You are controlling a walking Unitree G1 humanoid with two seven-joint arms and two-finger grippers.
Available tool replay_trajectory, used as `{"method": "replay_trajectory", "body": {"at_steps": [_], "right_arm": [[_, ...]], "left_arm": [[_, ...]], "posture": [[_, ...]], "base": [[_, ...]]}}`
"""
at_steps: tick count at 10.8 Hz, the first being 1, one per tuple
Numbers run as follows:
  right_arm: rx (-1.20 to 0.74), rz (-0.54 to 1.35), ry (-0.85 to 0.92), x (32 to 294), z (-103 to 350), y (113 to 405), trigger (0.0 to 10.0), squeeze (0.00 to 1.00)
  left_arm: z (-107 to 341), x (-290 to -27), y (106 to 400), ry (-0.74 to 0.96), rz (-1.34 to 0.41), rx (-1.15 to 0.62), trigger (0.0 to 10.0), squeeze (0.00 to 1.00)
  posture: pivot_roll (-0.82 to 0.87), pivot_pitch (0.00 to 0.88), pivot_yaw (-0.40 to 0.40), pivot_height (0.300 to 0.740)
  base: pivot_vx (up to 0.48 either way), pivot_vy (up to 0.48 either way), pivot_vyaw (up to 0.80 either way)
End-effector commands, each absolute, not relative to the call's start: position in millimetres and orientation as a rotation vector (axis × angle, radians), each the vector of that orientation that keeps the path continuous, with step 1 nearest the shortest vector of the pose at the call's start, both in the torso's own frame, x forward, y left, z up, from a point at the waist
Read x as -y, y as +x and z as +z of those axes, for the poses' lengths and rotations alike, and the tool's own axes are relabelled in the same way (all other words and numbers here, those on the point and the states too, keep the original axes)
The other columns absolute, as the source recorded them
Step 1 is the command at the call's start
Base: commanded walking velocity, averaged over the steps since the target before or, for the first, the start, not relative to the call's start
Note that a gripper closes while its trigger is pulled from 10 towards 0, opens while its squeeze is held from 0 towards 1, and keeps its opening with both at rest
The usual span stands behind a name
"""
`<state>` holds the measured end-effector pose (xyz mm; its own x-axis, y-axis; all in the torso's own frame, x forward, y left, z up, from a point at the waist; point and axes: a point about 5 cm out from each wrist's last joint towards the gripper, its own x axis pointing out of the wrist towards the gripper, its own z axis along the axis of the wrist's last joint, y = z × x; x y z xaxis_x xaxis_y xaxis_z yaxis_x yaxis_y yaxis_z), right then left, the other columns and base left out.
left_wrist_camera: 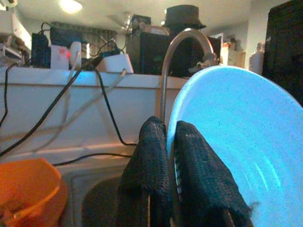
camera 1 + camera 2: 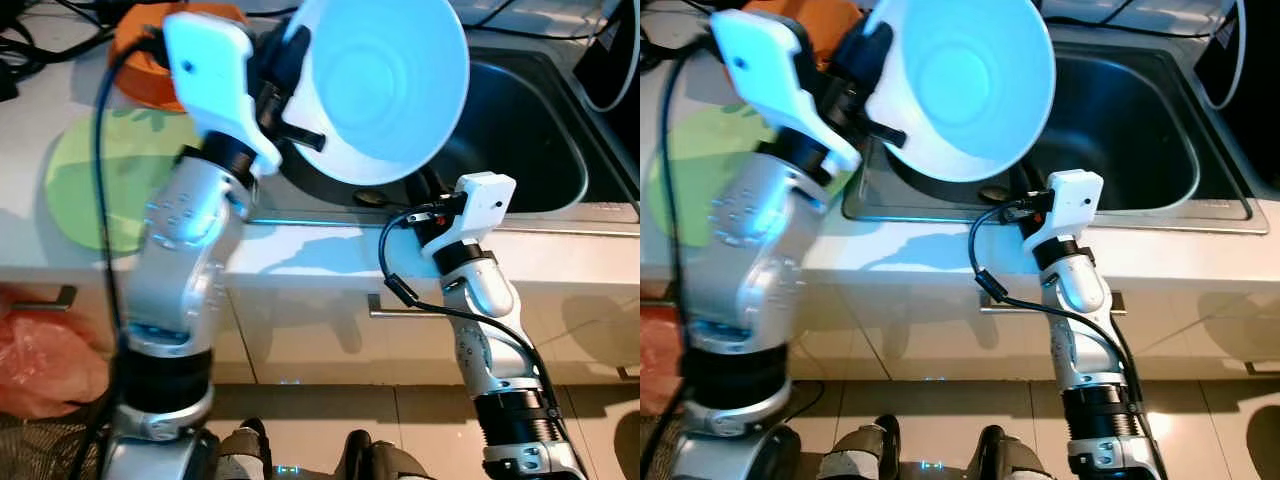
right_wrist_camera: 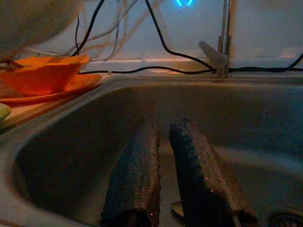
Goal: Kitchen organization
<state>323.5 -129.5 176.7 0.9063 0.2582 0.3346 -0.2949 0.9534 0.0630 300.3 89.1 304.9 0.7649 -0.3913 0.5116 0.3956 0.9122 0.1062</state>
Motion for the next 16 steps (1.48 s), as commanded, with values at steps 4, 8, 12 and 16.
{"method": "replay_trajectory", "body": {"at_steps": [4,8,12,16], "right_arm": [[0.198,0.234,0.109,142.1,148.6,323.8,10.0,1.00],[0.177,0.169,0.091,153.2,145.4,327.5,10.0,1.00],[0.231,0.096,0.088,191.1,175.0,336.6,10.0,0.00],[0.288,0.084,0.127,205.1,204.8,336.7,10.0,0.00]], "left_arm": [[301.4,-76.5,299.9,0.020,-0.409,0.612,10.0,0.00],[316.9,-94.8,303.2,0.027,-0.265,0.719,10.0,0.00],[300.3,-93.1,311.3,0.088,-0.259,0.692,10.0,0.00],[270.3,-79.6,319.5,0.055,-0.326,0.621,10.0,0.00]], "posture": [[0.21,0.193,-0.036,0.740],[0.22,0.201,-0.039,0.740],[0.20,0.206,-0.040,0.740],[0.18,0.205,-0.036,0.740]], "base": [[0.000,0.000,0.00],[0.000,0.000,0.00],[0.000,0.000,0.00],[0.000,0.000,0.00]]}}
